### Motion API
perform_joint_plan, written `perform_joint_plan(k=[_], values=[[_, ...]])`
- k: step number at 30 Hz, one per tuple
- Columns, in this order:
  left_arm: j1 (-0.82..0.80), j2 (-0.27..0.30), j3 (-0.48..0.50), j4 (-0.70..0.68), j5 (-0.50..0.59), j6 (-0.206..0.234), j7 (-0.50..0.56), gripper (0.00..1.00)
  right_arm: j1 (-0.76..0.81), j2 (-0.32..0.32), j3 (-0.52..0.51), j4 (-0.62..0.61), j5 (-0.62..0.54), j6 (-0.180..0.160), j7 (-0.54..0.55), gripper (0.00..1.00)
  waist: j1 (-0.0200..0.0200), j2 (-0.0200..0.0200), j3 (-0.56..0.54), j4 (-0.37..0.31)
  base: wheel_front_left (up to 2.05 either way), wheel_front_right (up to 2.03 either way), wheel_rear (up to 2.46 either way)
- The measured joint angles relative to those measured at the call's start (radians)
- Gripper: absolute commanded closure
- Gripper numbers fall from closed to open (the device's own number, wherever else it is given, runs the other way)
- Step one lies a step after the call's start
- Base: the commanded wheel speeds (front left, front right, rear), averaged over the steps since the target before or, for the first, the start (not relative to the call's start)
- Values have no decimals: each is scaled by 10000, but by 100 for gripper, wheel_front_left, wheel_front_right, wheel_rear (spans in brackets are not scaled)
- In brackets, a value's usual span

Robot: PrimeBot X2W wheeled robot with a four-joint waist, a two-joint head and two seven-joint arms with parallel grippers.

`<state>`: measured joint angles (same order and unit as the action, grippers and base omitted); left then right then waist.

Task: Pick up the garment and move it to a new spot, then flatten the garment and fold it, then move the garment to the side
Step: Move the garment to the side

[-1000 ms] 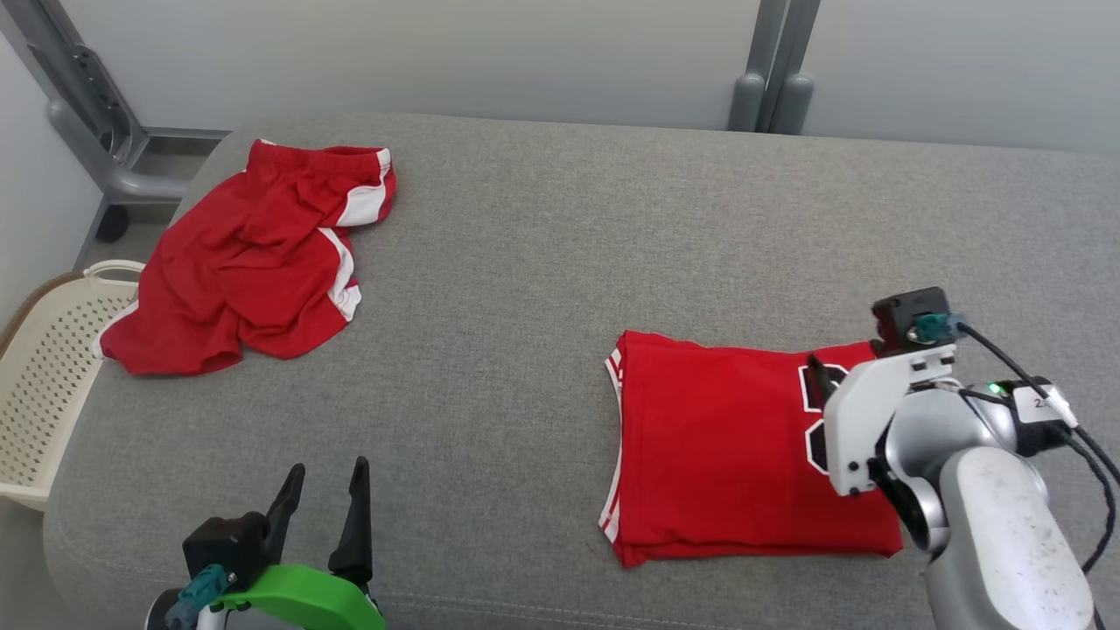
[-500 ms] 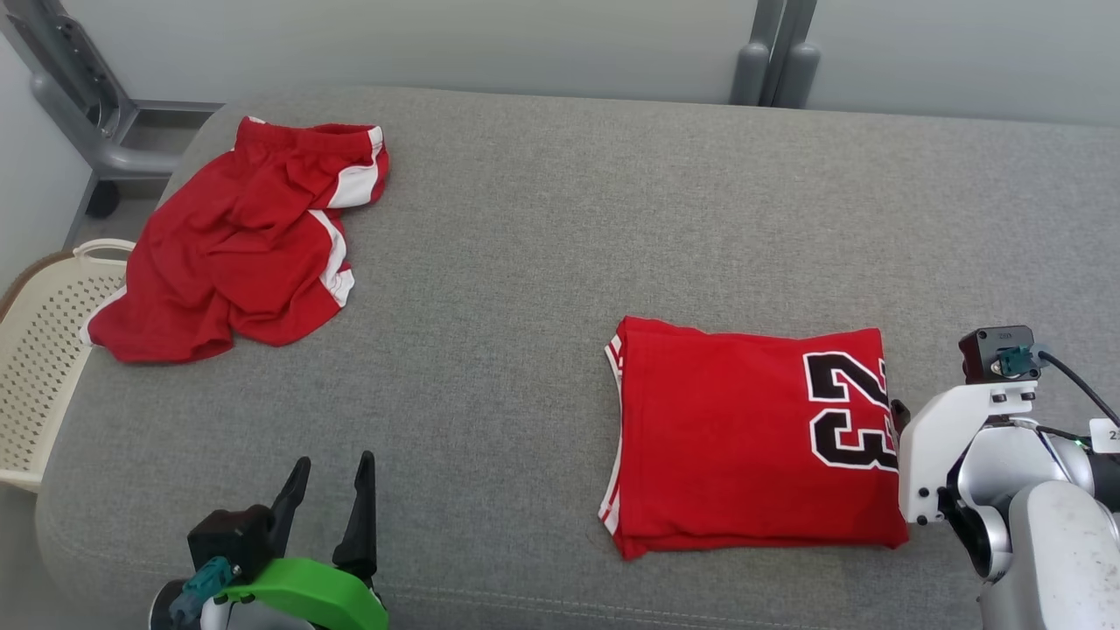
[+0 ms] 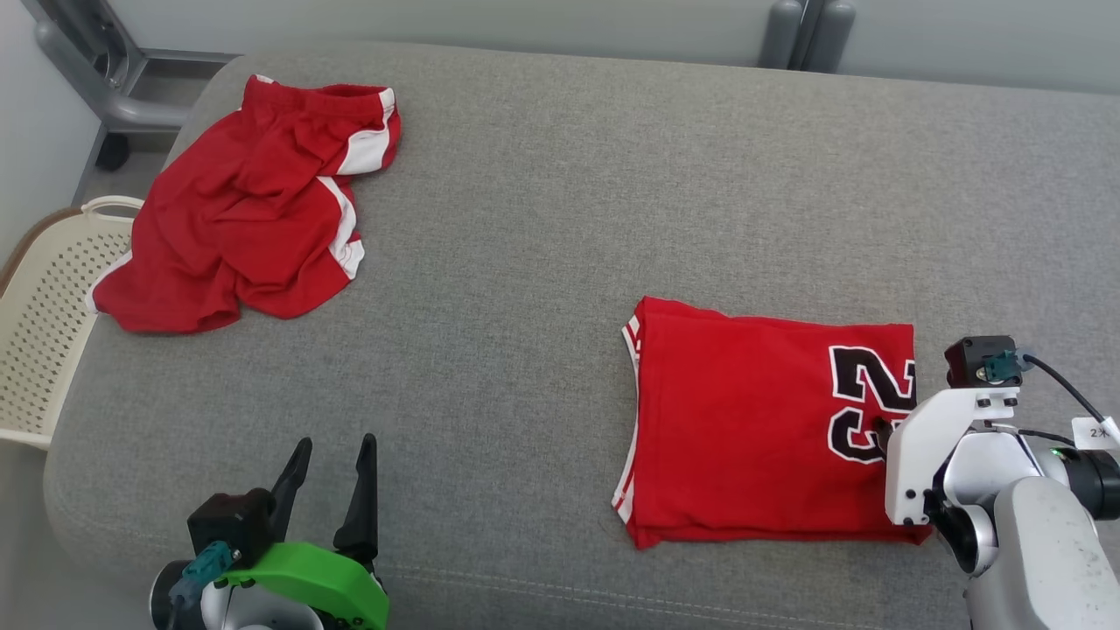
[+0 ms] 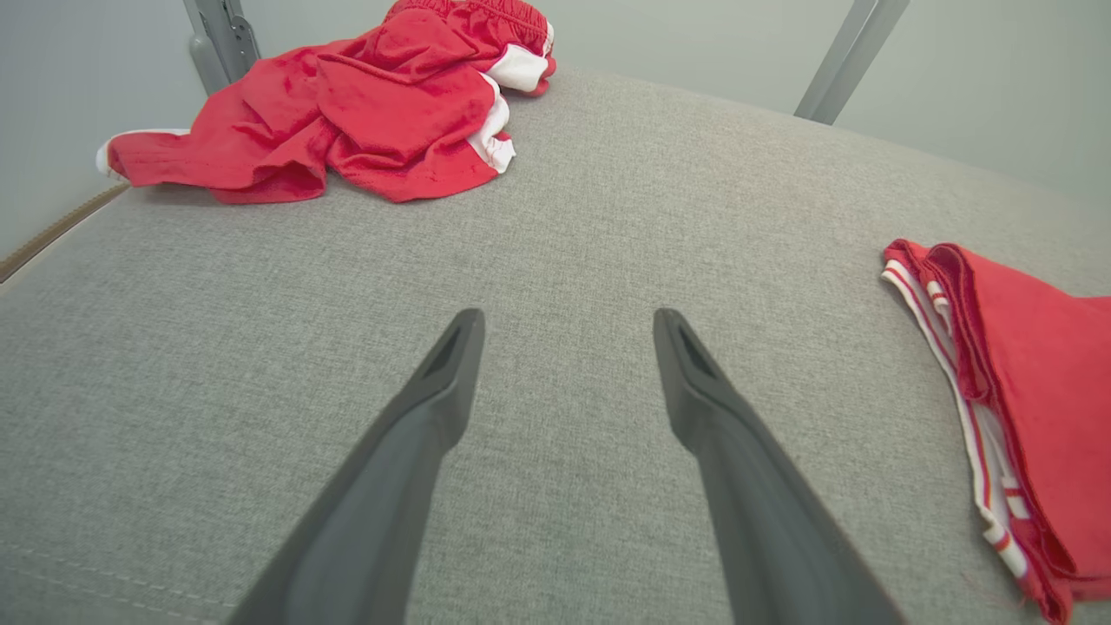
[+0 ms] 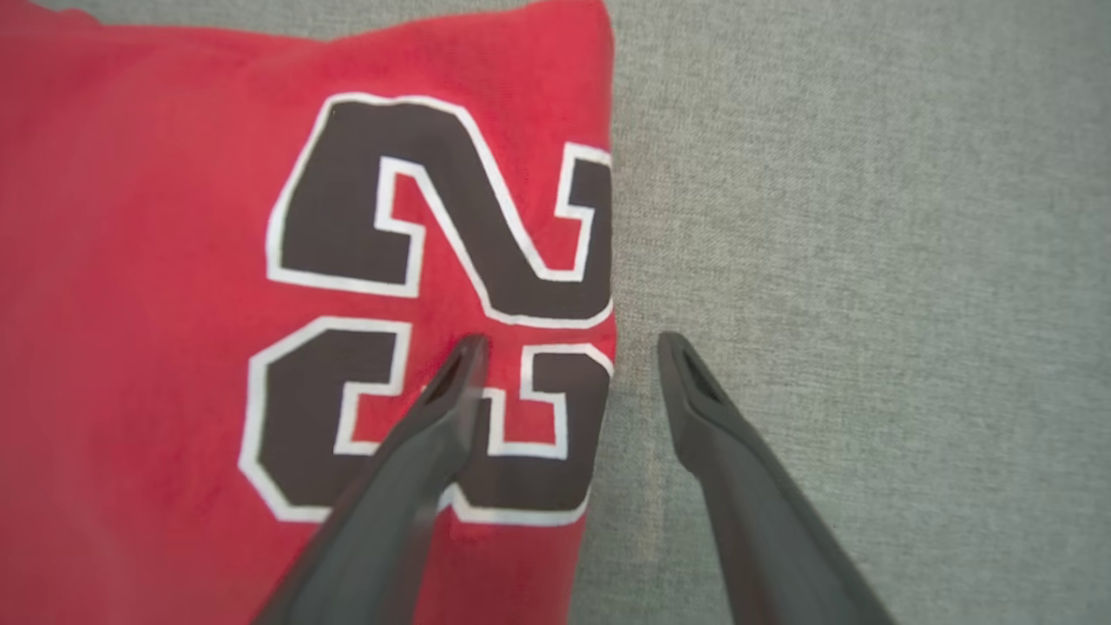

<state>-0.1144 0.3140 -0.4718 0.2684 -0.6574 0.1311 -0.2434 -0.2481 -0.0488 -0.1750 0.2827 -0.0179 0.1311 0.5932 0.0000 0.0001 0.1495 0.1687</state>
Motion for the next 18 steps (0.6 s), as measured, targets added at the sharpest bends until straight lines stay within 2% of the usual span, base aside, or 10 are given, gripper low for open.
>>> perform_joint_plan(k=[6, 7, 8, 10, 18], values=[[-133, -29, -10, 81, 0, -40, -23, 0, -239, 0, -203, 458, 186, 0, -77, 0, 0, 0, 190, 85, 0, 0, 0], [-151, -38, -4, 98, 0, -54, -42, 0, -277, 0, -268, 531, 261, 2, -107, 16, 0, 0, 214, 95, 0, 0, 0], [-155, -48, -2, 125, 0, -69, -42, 0, -314, 0, -301, 616, 318, 6, -107, 57, 0, 0, 235, 103, 0, 0, 0], [-168, -73, 0, 174, 0, -77, -46, 0, -401, 8, -389, 729, 320, 10, -140, 100, 0, 0, 265, 116, 0, 0, 0], [-221, -119, 23, 332, -2, -136, -90, 0, -555, 31, -566, 1108, 307, 12, -291, 100, 0, 0, 222, 121, 0, 0, 0]])
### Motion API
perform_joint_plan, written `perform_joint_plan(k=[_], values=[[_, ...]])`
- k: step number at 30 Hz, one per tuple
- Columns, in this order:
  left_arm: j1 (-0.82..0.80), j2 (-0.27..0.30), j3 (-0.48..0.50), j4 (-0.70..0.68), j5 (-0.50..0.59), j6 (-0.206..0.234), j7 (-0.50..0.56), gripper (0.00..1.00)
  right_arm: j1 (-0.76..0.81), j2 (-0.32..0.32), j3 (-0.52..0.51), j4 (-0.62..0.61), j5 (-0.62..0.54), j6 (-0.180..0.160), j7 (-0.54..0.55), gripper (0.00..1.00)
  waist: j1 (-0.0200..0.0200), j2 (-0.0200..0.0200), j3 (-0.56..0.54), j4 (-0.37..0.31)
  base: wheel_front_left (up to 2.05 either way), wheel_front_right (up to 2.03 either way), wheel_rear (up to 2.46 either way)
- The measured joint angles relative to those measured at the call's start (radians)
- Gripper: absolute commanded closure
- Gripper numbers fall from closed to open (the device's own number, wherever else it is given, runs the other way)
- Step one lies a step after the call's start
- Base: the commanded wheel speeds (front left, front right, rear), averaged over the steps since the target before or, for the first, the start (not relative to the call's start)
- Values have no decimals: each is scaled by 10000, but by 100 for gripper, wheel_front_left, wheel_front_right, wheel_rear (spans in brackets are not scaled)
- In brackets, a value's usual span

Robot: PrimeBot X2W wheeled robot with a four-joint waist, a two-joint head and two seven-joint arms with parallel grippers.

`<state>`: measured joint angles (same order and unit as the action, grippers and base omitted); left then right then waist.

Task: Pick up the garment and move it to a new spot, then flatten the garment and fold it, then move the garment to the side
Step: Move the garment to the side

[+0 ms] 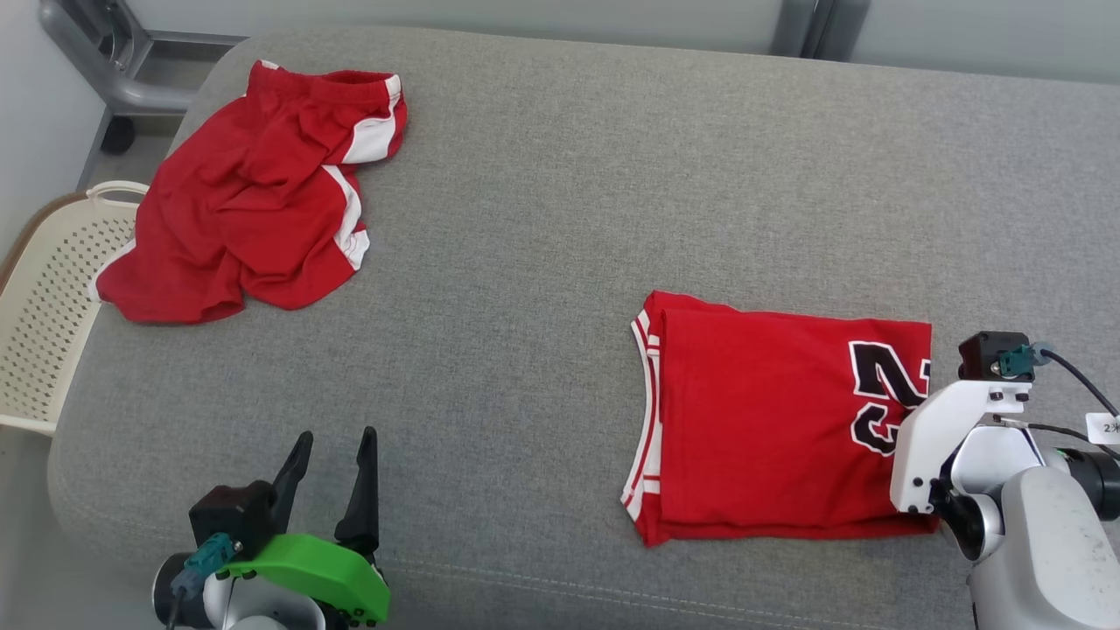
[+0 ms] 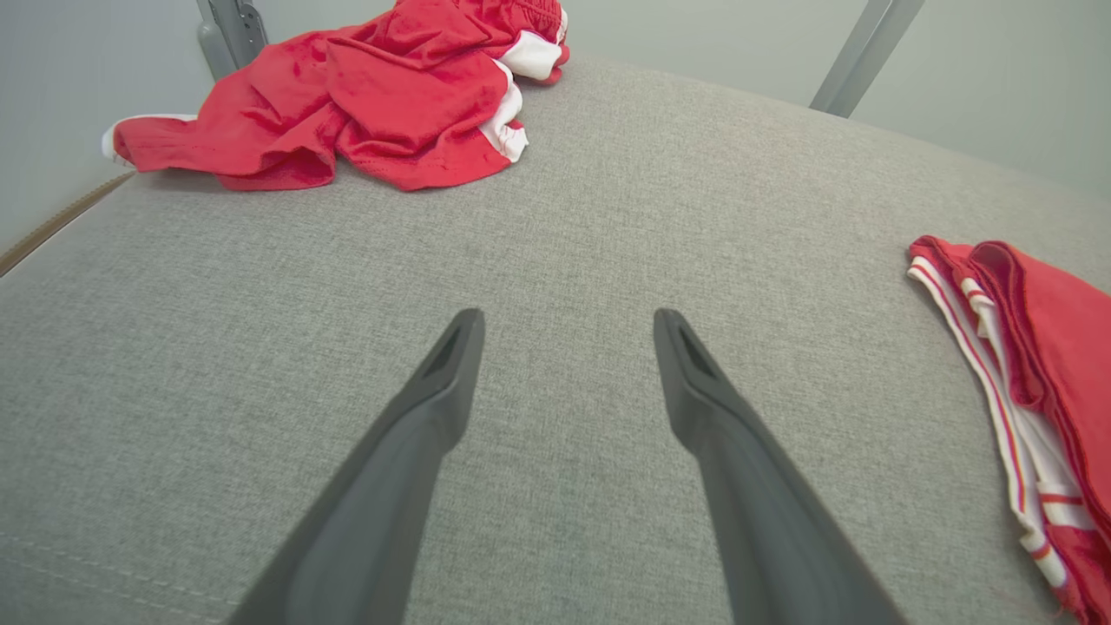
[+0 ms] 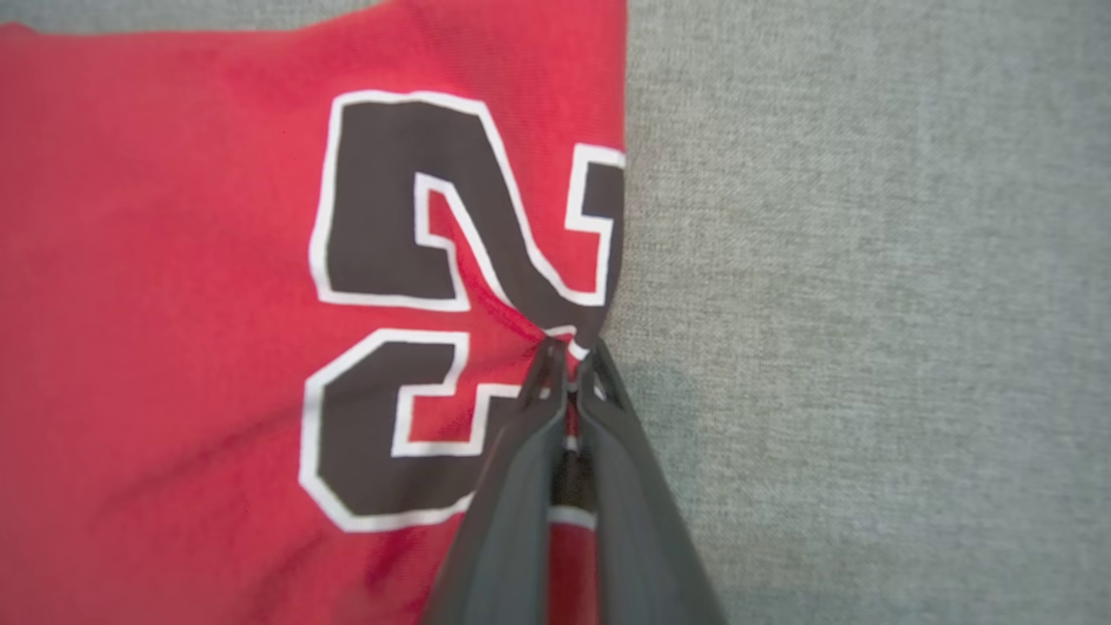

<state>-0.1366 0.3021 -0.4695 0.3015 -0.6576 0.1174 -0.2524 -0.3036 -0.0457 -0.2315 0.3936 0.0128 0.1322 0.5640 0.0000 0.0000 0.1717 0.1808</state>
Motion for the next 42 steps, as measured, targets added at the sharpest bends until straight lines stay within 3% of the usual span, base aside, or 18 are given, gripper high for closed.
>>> perform_joint_plan(k=[11, 22, 42], values=[[-105, 6, 42, -111, 86, 27, -40, 0, -397, -12, 224, 182, -437, -4, -447, 100, 0, 0, -13, -217, 0, 0, 0], [-781, 161, -161, -905, 566, 190, 56, 0, -2130, -121, 600, 734, -1532, -4, -1453, 100, 0, 0, 439, -1130, 0, 0, 0], [-2430, 491, -1172, -3076, 1682, 2, 1166, 0, -5409, -2711, 915, 2865, -2127, -4, -2665, 100, 1, 0, 2500, -2696, 0, 0, 0]])
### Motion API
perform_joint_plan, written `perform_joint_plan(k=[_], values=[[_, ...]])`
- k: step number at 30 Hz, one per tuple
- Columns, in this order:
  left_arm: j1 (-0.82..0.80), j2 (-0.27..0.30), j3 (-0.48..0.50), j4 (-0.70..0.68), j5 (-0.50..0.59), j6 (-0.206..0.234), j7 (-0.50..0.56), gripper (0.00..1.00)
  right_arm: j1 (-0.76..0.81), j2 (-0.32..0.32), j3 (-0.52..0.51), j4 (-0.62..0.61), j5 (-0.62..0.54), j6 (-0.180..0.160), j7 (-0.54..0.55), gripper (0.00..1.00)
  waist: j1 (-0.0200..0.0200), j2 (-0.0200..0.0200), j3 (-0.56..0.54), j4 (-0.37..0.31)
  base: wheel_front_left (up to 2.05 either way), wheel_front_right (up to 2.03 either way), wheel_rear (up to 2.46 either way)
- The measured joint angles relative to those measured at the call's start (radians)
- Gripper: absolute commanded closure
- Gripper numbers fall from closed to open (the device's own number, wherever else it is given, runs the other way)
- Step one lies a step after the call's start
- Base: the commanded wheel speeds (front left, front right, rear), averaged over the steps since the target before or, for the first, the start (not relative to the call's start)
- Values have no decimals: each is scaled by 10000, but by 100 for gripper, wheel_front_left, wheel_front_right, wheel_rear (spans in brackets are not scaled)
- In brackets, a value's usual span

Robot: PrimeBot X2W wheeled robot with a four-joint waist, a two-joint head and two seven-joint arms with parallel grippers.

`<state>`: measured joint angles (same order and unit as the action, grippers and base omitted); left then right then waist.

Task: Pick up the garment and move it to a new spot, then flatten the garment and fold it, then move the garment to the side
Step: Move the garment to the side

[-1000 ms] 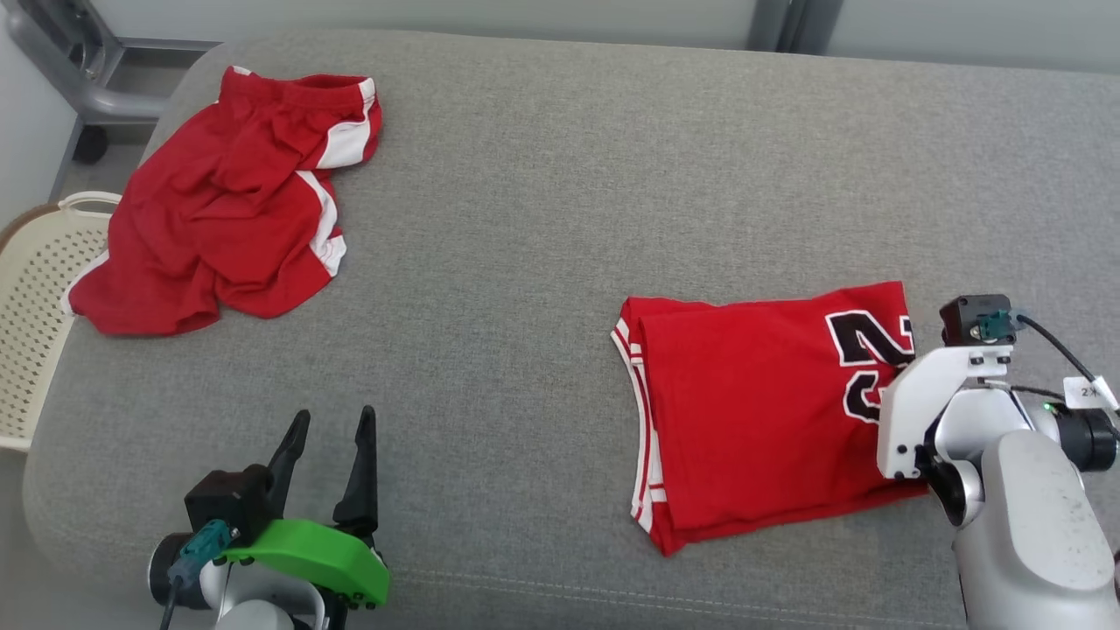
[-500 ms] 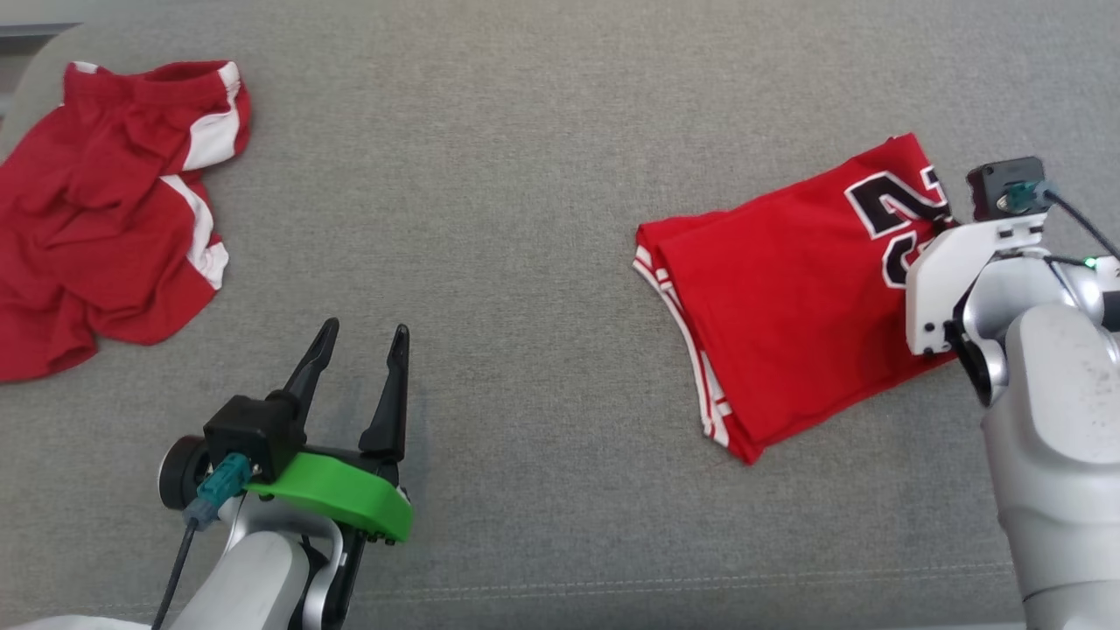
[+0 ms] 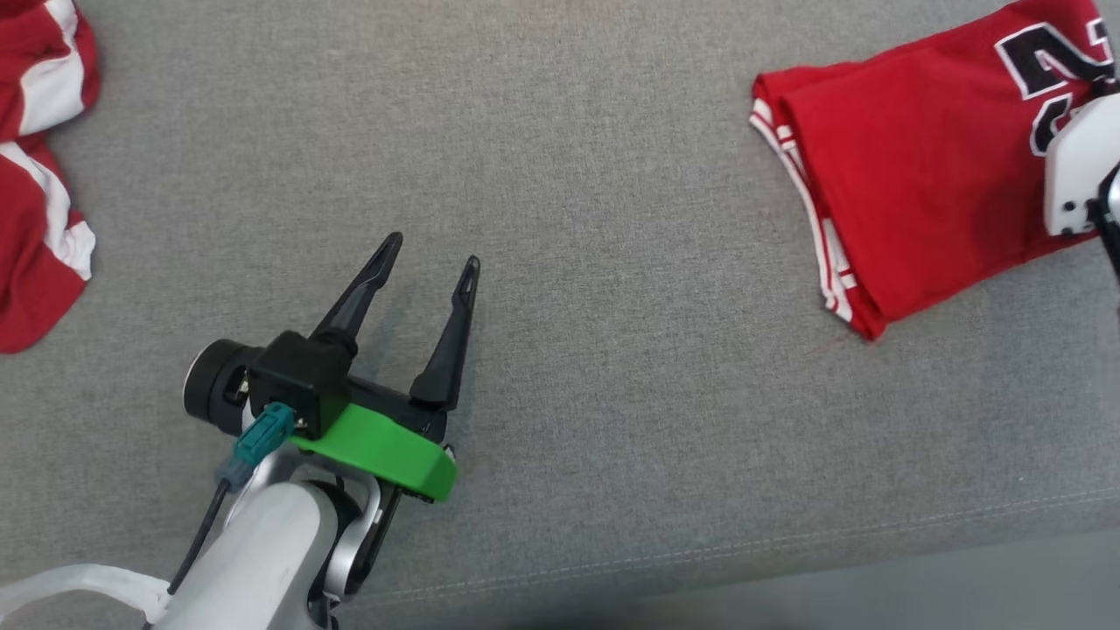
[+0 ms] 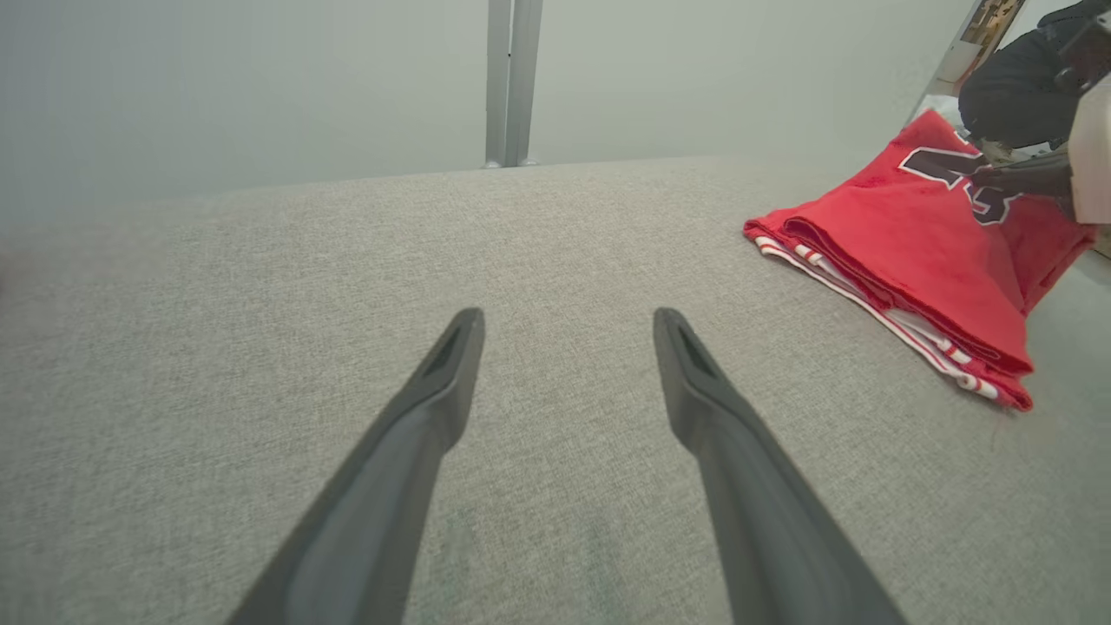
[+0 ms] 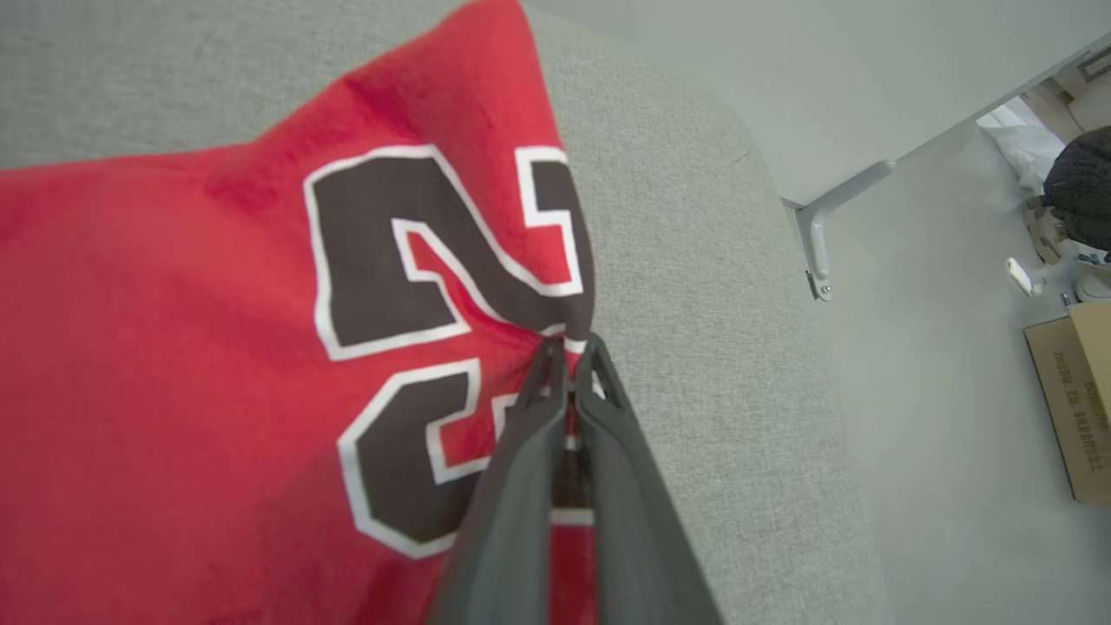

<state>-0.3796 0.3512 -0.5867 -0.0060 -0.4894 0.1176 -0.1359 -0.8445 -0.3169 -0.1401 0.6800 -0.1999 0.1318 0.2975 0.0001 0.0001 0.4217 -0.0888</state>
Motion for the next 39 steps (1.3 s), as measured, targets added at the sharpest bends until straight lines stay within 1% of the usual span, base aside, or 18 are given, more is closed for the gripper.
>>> perform_joint_plan(k=[4, 10, 11, 15, 18, 22, 27, 28, 29, 35, 39], values=[[-213, 12, -217, -587, 127, 0, 349, 0, -427, -468, -244, 272, -59, 0, -136, 100, 0, 0, 501, -154, 0, 0, 0], [-675, 54, -464, -1499, 489, 17, 817, 0, -920, -1087, -742, 855, -88, 0, -625, 100, 0, 0, 1188, -290, 0, 0, 0], [-744, 125, -474, -1802, 581, 65, 972, 0, -1075, -1216, -782, 995, -290, 0, -790, 100, 0, 0, 1398, -328, 0, 0, 0], [-834, 362, -539, -2387, 775, 157, 1356, 0, -1512, -1287, -945, 1083, -792, 0, -1149, 100, 0, 0, 1786, -434, 0, 0, 0], [-897, 431, -619, -2734, 897, 221, 1576, 0, -1742, -1503, -1204, 1170, -1244, 0, -1231, 100, 0, 0, 2065, -498, 0, 0, 0], [-989, 500, -734, -3057, 1064, 232, 1787, 0, -1935, -1852, -1939, 1241, -1709, 0, -1281, 100, 0, 0, 2408, -540, 0, 0, 0], [-998, 546, -844, -3223, 1122, 234, 1885, 0, -1936, -2094, -2754, 1312, -2192, 0, -1643, 100, 0, 0, 2665, -527, 0, 0, 0], [-1000, 554, -848, -3260, 1129, 247, 1900, 0, -1933, -2084, -2826, 1358, -2276, 0, -1728, 73, 0, 0, 2692, -516, 0, 0, 0], [-1002, 575, -848, -3302, 1135, 251, 1939, 0, -1931, -2059, -2890, 1390, -2328, 0, -1843, 0, 0, 0, 2723, -514, 0, 0, 0], [-1029, 635, -903, -3379, 1160, 278, 2052, 0, -1943, -1814, -3012, 1452, -2832, 0, -2627, 0, 0, 0, 2833, -571, 0, 0, 0], [-1034, 606, -894, -3281, 1112, 278, 1944, 0, -2069, -1473, -3045, 1469, -3010, 0, -3160, 0, -1, 0, 2708, -556, 0, 0, 0]])
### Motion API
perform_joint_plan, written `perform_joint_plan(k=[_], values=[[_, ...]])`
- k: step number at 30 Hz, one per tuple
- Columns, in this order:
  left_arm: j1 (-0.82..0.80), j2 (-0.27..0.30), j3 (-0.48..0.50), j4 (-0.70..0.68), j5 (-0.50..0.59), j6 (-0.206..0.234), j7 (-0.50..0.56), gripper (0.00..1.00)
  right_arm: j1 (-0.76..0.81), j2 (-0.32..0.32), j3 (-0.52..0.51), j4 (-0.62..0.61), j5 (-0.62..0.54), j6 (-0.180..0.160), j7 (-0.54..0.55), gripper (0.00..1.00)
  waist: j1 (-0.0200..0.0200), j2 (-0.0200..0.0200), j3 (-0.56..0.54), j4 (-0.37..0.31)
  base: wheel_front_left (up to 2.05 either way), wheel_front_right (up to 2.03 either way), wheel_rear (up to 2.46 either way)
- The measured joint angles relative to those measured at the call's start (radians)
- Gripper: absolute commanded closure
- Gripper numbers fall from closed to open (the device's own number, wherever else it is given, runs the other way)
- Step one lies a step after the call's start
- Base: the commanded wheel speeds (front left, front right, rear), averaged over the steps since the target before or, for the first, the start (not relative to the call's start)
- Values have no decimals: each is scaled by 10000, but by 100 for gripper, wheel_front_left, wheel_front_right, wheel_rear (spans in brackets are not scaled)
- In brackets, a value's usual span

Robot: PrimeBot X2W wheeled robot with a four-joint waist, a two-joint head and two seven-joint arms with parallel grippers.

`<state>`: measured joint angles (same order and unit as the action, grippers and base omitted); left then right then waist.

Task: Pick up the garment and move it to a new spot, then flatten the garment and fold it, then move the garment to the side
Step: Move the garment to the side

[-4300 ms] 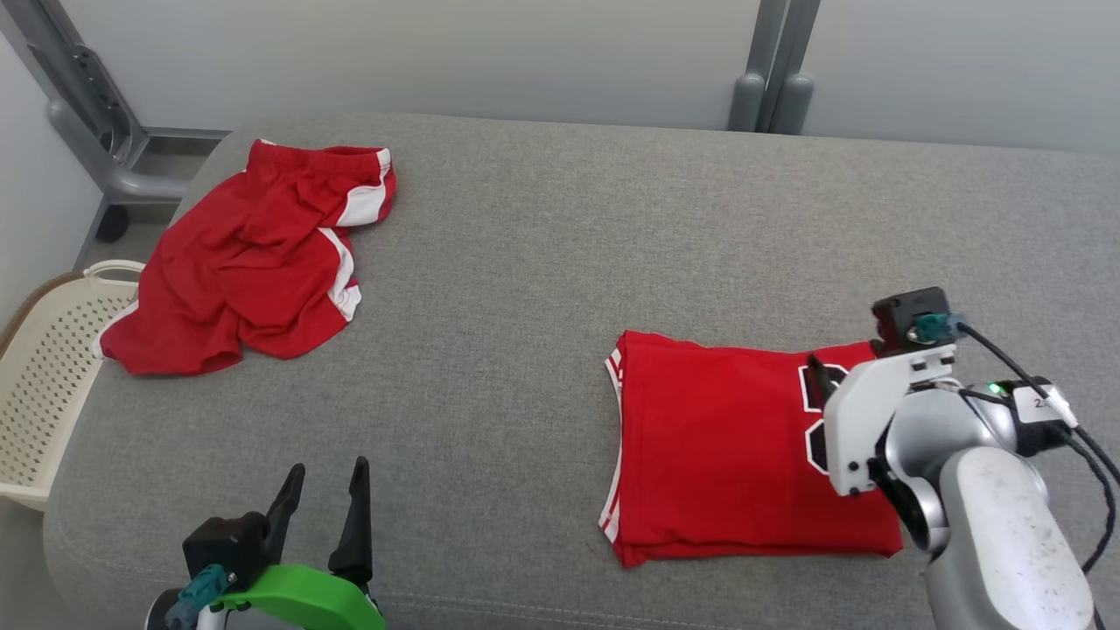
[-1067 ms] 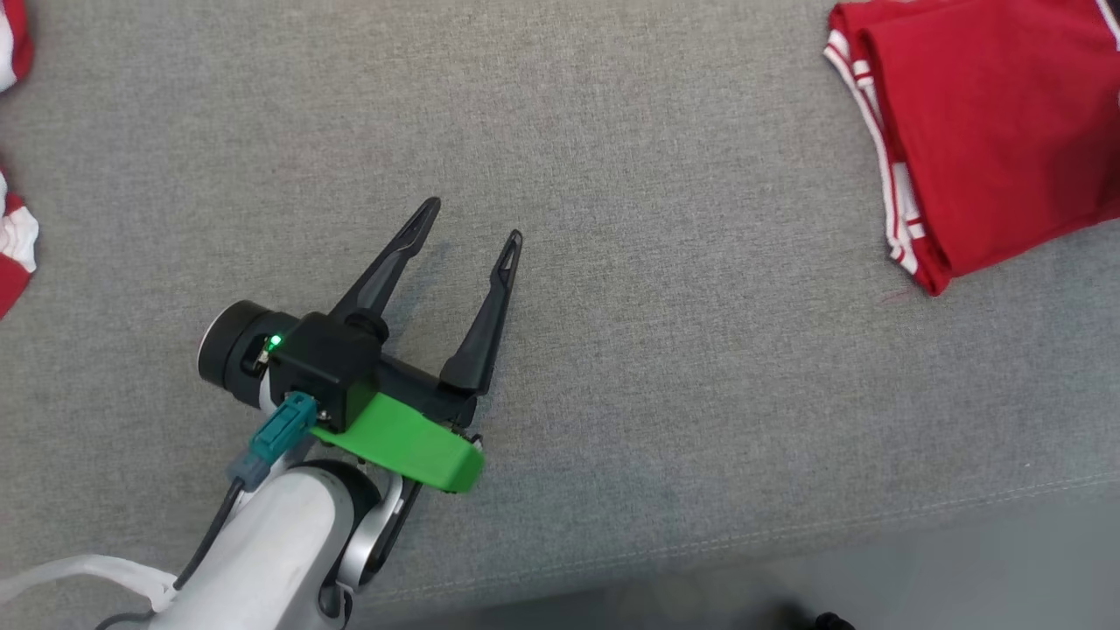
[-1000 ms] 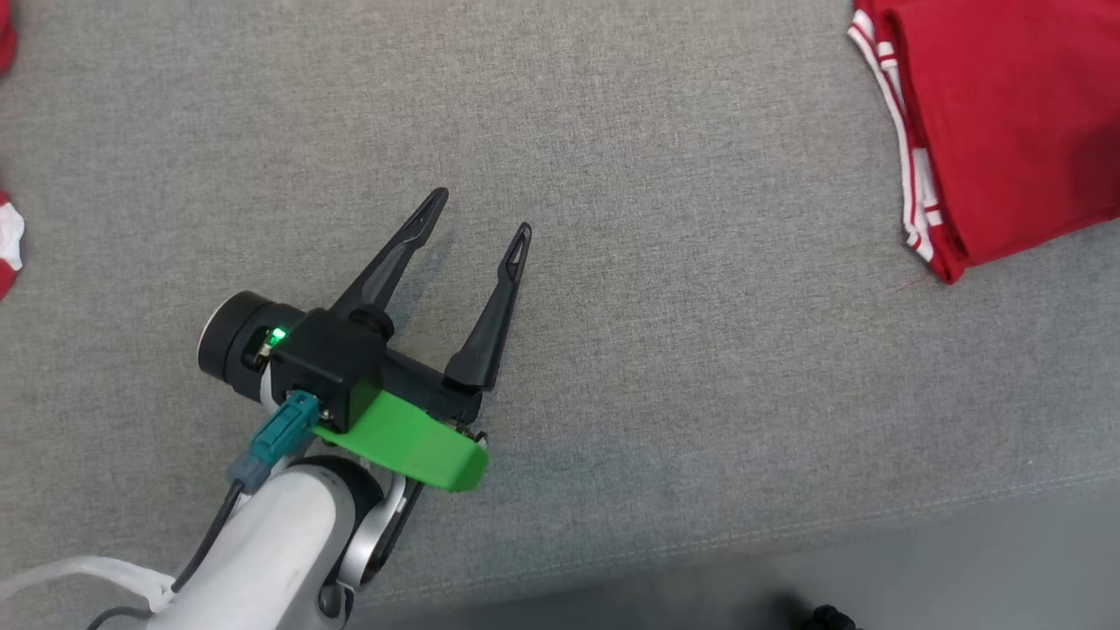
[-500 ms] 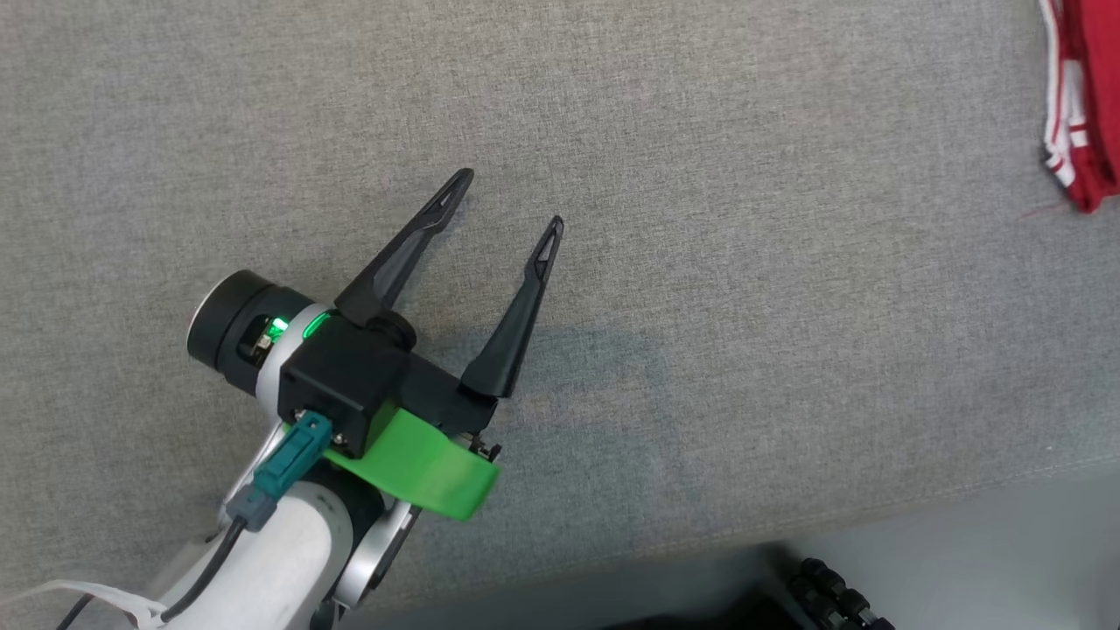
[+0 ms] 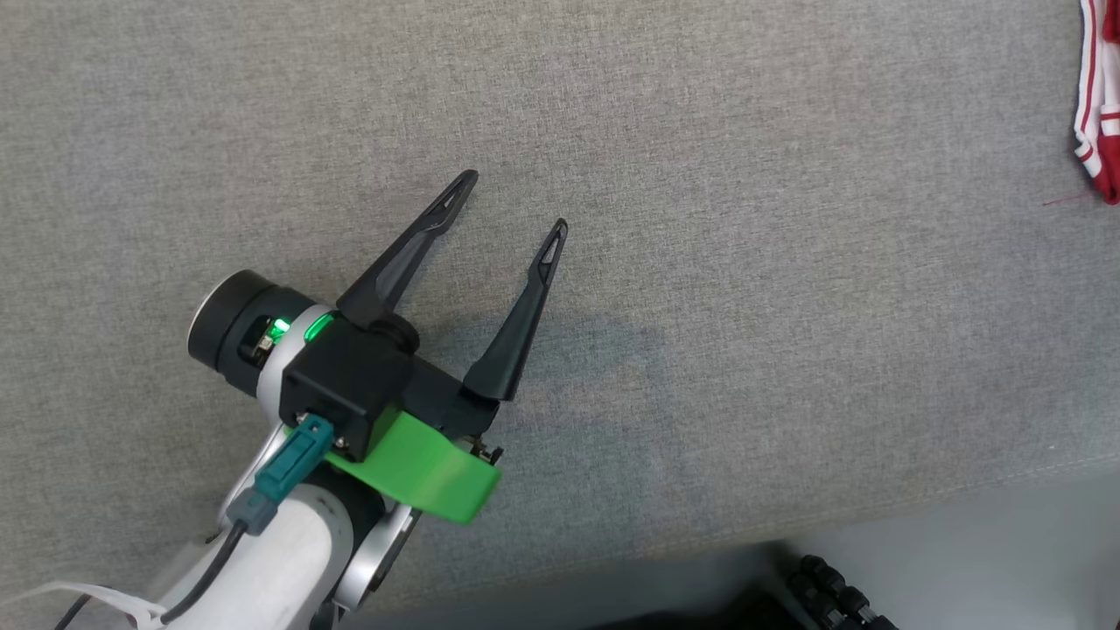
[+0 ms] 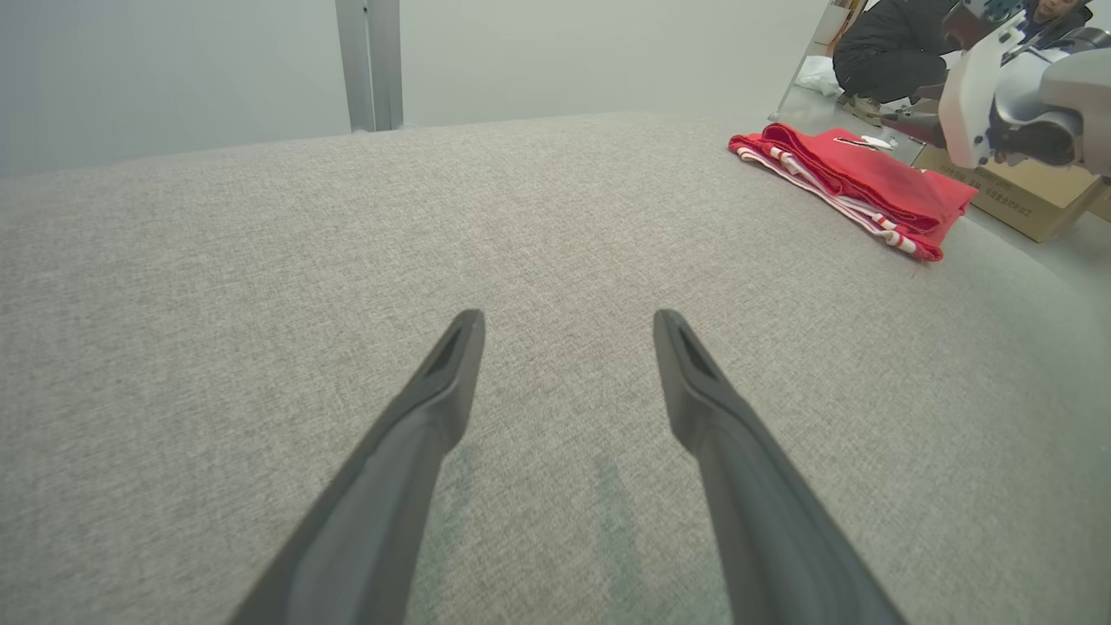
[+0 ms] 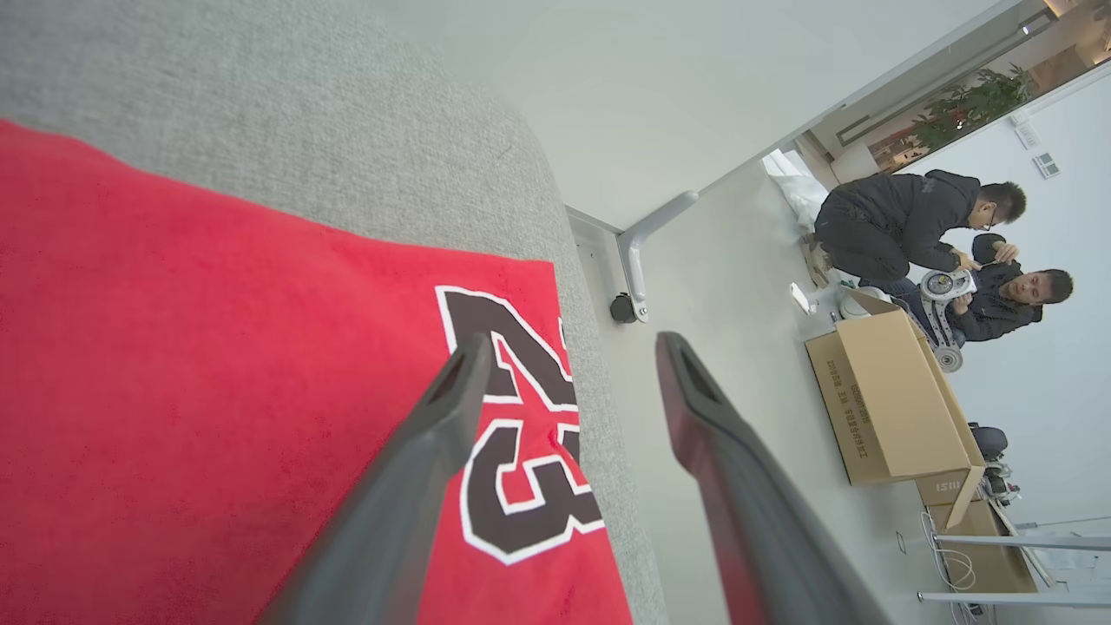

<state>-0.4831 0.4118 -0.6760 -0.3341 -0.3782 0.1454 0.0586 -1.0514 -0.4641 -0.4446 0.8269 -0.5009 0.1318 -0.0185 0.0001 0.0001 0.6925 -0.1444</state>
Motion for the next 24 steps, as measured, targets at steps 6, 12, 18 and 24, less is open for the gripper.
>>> perform_joint_plan(k=[6, 12, 18, 24], values=[[19, -188, 148, 439, -119, 163, -428, 0, 49, 732, -50, 21, 205, 0, -1336, 0, 0, 0, -500, 88, 0, 0, 0], [352, -451, 608, 1058, -577, 495, -1081, 0, 1034, 1475, -230, -222, 918, 0, -2176, 0, 0, 0, -1316, 280, 0, 0, 0], [886, -587, 986, 2023, -1072, 719, -1546, 0, 2080, 2082, -309, -765, 1824, -2, -2347, 0, -1, 0, -2171, 512, 0, 0, 0], [1605, -686, 1578, 3141, -1620, 986, -2226, 0, 3405, 2970, 261, -1597, 2685, -2, -2385, 0, -1, 0, -3360, 813, 0, 0, 0]])
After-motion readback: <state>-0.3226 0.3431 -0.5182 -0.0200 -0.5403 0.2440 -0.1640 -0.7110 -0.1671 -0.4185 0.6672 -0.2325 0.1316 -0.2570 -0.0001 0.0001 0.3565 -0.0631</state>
